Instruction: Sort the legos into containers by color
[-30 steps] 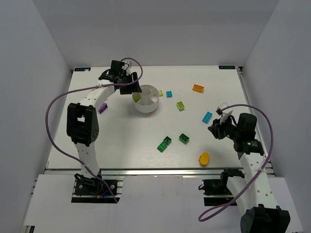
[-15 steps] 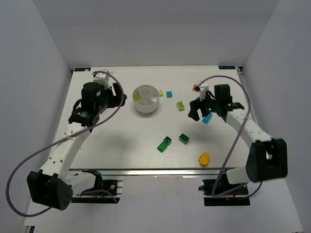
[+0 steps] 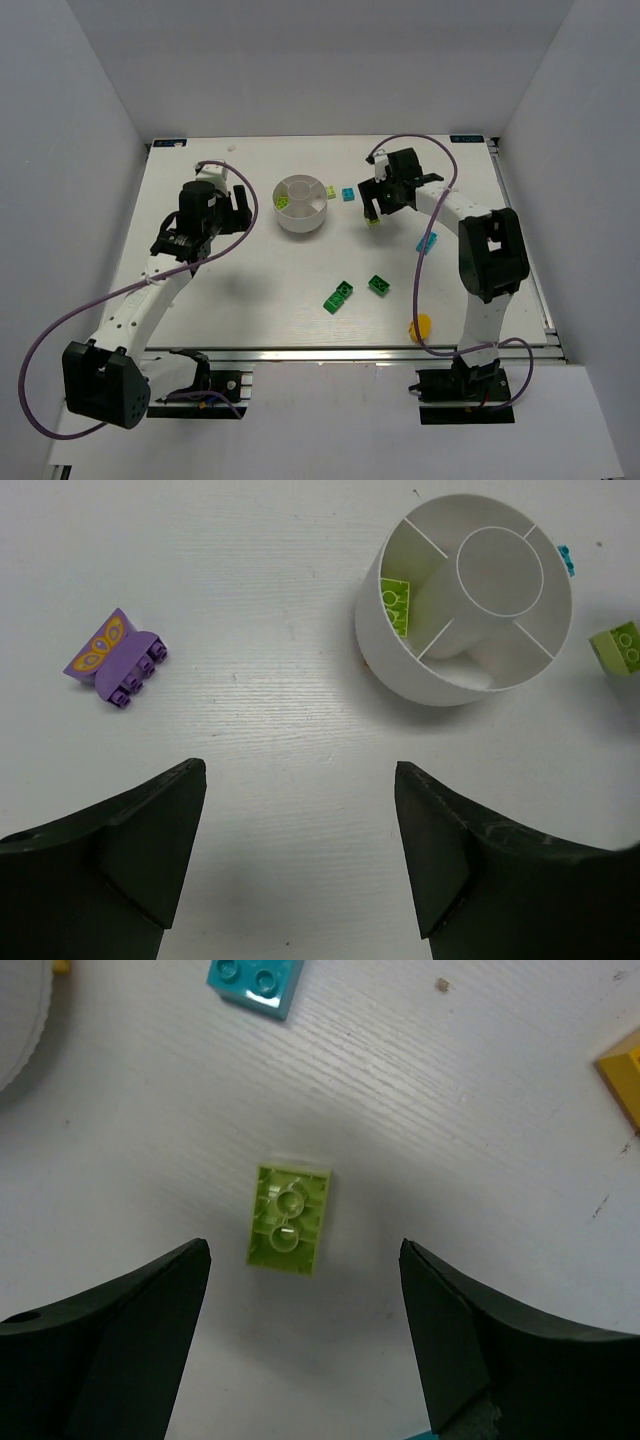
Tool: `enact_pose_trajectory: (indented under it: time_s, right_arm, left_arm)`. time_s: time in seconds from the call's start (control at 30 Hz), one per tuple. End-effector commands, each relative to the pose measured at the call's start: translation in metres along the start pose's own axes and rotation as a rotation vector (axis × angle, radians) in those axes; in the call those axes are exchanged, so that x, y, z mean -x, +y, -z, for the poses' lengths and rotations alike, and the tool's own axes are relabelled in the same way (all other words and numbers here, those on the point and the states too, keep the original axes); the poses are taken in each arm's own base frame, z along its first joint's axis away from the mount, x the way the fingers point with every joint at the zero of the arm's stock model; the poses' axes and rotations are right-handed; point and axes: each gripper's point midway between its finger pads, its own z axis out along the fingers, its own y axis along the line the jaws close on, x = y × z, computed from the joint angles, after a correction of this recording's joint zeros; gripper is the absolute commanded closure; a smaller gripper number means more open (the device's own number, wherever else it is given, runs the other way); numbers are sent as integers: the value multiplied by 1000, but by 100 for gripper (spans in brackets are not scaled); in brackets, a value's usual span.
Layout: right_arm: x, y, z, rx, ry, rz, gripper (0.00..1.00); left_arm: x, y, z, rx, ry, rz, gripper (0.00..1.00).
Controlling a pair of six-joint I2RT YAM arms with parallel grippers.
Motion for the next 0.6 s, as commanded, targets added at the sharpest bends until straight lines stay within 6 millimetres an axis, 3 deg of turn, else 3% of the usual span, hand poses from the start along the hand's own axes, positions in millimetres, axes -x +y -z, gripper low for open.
enact_pose_trajectory:
  time_s: [0.0, 0.17, 0.5, 0.57]
  right_arm:
    - [21, -7, -7, -51, -28, -30, 19]
    - [22, -6, -21, -51, -7, -26, 24]
    - [-5, -6, -41, -54, 65, -19, 33]
    - [-10, -6, -43, -54, 77, -16, 39]
  left_arm:
    - [17, 4, 9, 18, -66, -5, 14]
    - [17, 3, 10, 15, -65, -4, 14]
    - [18, 1, 11, 1, -72, -2, 14]
    - [19, 0, 11, -4, -75, -2, 14]
